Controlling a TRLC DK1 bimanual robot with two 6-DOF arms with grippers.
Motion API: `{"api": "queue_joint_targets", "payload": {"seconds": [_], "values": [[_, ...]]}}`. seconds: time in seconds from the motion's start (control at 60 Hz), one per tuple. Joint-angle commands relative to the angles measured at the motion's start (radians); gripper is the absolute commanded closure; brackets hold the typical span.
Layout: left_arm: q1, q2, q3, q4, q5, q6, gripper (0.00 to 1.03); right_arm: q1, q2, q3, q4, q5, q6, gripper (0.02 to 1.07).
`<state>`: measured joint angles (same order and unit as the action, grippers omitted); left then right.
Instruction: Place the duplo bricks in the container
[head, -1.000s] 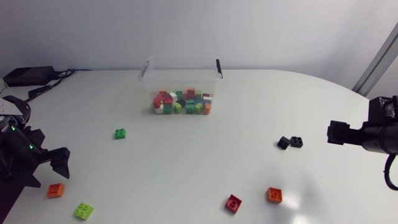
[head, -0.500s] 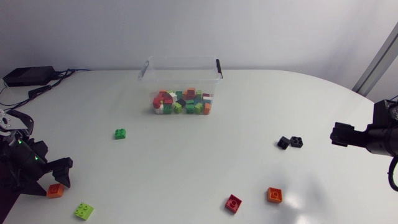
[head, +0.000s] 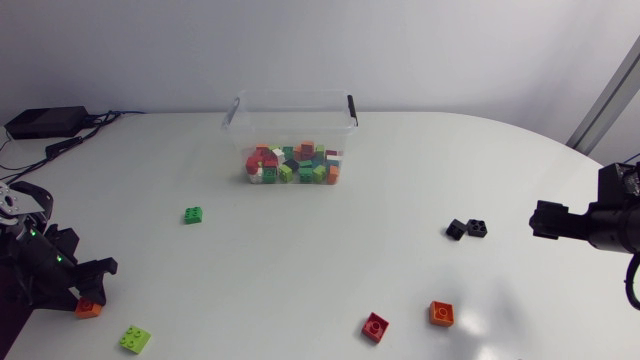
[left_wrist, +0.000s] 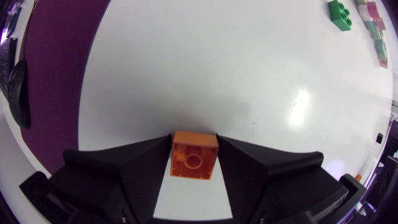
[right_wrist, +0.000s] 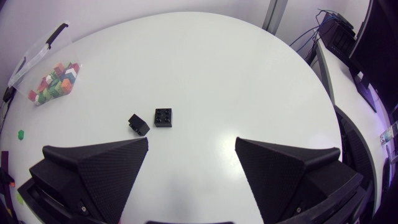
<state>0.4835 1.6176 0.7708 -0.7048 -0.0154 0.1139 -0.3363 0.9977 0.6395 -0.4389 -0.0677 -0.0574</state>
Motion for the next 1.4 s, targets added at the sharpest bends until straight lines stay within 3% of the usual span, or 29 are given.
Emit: {"api": "queue_joint_targets", "payload": {"seconds": [0.0,0.183,0.4,0.667,0.883,1.233,1.383], "values": [[0.013,0.001,-0.028,0.001,0.002,0.029,0.62,-0.015,-0.010,-0.020,0.002,-0.007,-0.028,0.06],[-0.016,-0.087,-0.053,-0.015,0.026,0.070,0.73,-0.047,0.041,-0.012,0.025,-0.083,-0.091,0.06],[-0.143,-0.260,-0.038,-0.039,0.031,0.067,0.73,-0.033,0.203,0.026,0.040,-0.096,-0.116,0.06],[-0.267,-0.340,0.047,-0.035,0.058,0.036,0.73,0.036,0.484,0.147,0.091,-0.144,-0.148,0.07],[-0.372,-0.323,0.166,-0.019,0.061,0.004,0.73,0.079,0.720,0.290,0.124,-0.109,-0.154,0.11],[-0.468,-0.211,0.367,0.010,0.061,-0.025,0.73,0.132,0.871,0.400,0.124,-0.015,-0.144,0.17],[-0.511,-0.163,0.473,0.010,0.061,-0.031,0.73,0.163,0.869,0.407,0.121,0.014,-0.134,0.30]]}}
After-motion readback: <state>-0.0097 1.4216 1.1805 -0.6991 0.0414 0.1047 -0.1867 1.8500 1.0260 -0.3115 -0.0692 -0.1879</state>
